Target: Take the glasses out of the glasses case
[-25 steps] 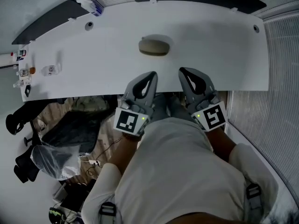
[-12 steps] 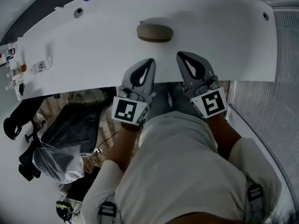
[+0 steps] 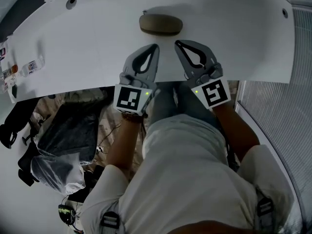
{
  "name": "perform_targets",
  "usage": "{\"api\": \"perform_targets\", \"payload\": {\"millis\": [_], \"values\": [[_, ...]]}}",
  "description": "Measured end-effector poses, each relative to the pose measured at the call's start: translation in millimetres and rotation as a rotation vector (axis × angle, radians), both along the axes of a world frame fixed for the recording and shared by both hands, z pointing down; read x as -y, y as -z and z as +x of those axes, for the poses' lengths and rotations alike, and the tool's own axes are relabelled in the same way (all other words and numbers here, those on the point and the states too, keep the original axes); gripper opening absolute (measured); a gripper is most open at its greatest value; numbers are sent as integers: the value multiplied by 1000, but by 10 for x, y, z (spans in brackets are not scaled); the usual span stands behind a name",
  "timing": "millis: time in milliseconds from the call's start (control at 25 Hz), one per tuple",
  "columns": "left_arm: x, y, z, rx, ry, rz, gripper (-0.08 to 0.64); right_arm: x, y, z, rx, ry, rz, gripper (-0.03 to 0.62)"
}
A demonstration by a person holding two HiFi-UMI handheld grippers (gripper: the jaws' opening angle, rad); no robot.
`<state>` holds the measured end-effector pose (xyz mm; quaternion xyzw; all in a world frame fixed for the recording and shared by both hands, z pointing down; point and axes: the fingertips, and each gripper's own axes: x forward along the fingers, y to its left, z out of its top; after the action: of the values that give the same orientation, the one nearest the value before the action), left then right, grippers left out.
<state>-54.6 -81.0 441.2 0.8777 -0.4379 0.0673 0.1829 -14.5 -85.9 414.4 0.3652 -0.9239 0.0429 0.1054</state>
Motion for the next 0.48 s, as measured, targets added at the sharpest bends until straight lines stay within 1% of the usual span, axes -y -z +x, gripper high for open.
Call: {"api": "perform_targets", "payload": {"millis": [120,200,320,400,480], "values": [[55,-232,-15,19,9,-12,1,17,-262,-30,-88,49,-5,3],[78,-375,-9,23,11,-40,0,21,-412,-44,-139,79,-9,3],[104,-587,-3,25,11,-88,0,42,-596,-94,-157,107,-21,11],[109,-723,1,42,5,-108,1,38,-714,-128,-178,128,-29,37],[115,-852,-1,60,-1,-126,2,28,-821,-154,-209,144,-31,38]]}}
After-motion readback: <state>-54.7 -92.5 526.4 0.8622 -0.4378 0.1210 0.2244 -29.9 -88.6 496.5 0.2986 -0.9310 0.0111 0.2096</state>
